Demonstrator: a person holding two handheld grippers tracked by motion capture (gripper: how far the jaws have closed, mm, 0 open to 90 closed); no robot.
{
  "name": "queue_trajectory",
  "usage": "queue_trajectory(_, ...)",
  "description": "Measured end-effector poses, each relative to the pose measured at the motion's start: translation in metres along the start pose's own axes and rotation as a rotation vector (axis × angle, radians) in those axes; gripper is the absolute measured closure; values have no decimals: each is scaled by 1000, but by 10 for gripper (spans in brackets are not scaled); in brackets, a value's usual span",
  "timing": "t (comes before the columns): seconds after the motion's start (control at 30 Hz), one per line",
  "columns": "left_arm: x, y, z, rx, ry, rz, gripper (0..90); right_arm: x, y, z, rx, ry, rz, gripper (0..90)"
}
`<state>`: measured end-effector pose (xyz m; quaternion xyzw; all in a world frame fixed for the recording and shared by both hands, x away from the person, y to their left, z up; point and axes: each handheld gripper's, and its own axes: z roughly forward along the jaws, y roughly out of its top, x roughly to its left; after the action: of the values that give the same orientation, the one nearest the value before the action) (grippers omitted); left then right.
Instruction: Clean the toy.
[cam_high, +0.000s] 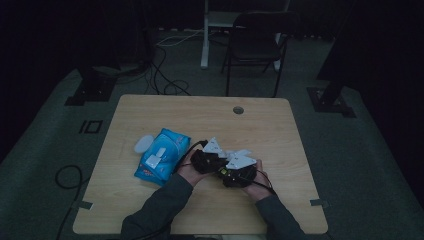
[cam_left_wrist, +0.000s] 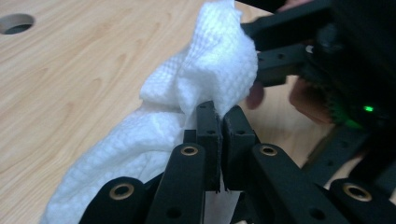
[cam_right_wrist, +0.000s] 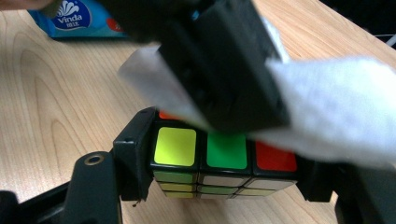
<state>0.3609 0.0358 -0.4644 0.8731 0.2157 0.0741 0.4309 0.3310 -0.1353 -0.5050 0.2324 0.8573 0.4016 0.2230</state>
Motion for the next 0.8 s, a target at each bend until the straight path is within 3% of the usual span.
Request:
queue_trajectory(0.27, 12, -4, -11, -25, 50, -47, 880, -5, -1, -3, -14, 2, 19, 337)
queue_trajectory(0.63, 15, -8, -16, -39, 34, -62, 881, -11, -3, -8, -30, -6, 26, 337)
queue_trajectory(0.8, 17, -12, -19, -20, 38, -62, 881, -15, -6, -11, -36, -18, 35, 338)
